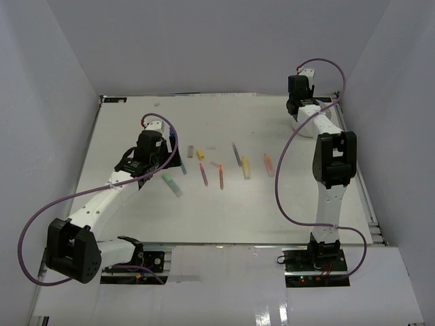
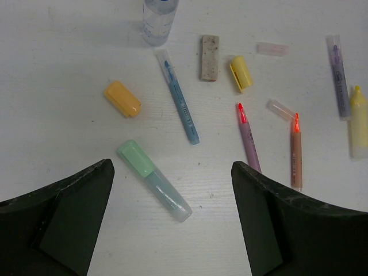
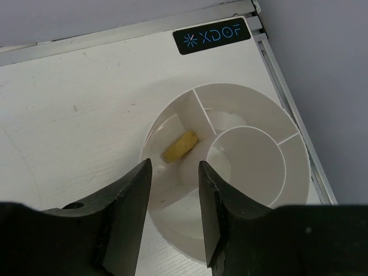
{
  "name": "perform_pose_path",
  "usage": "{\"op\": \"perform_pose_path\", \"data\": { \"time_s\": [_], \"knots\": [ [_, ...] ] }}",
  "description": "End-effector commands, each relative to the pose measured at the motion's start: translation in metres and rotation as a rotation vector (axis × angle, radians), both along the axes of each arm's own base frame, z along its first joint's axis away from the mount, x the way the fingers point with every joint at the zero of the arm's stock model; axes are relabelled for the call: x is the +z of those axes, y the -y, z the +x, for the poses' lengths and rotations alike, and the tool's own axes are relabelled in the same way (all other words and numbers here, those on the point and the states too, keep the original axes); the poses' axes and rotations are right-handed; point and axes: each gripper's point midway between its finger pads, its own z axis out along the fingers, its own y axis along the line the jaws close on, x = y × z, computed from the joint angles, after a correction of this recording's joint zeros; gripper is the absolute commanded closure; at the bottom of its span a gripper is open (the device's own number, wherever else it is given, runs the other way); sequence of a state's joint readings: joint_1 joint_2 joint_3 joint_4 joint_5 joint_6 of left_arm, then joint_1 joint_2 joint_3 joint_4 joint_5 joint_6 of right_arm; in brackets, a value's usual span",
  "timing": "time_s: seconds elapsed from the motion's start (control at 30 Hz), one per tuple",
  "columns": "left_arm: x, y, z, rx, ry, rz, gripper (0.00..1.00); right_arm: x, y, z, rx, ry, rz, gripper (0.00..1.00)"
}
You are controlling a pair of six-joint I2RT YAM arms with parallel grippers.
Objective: Sort the stationery into containers
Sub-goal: Place the stationery in the storage box, then pick up the stationery from the center of the board.
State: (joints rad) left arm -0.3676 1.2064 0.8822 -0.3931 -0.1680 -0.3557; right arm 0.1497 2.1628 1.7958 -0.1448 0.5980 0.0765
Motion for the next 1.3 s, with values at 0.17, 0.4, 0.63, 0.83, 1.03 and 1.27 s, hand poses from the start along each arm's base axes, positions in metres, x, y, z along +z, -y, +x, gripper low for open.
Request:
{"op": "perform_pose_path", "data": {
  "time_s": [0.17, 0.4, 0.63, 0.83, 1.03, 1.27],
  "knots": [
    [0.016, 0.000, 0.007, 0.001, 0.033, -0.008, 0.06, 0.047, -0.010, 0.000, 0.074, 0.128, 0.031, 0.55],
    [0.014, 0.000, 0.007, 0.009, 0.025, -0.011, 0.06, 0.097, -0.067, -0.045, 0.367, 0.246, 0.082, 0.52],
    [-0.008, 0.008, 0.013, 0.010, -0.054, -0.007, 0.15, 0.100, -0.123, -0.118, 0.572, 0.267, 0.218, 0.49],
    [-0.012, 0.033, 0.021, -0.006, -0.106, 0.026, 0.15, 0.107, -0.139, -0.185, 0.680, 0.289, 0.347, 0.43],
    [-0.028, 0.047, 0.040, 0.009, -0.149, 0.105, 0.15, 0.109, -0.149, -0.249, 0.770, 0.361, 0.512, 0.40],
    [-0.055, 0.058, 0.065, 0.006, -0.209, 0.158, 0.19, 0.092, -0.135, -0.292, 0.758, 0.387, 0.521, 0.33]
  ]
}}
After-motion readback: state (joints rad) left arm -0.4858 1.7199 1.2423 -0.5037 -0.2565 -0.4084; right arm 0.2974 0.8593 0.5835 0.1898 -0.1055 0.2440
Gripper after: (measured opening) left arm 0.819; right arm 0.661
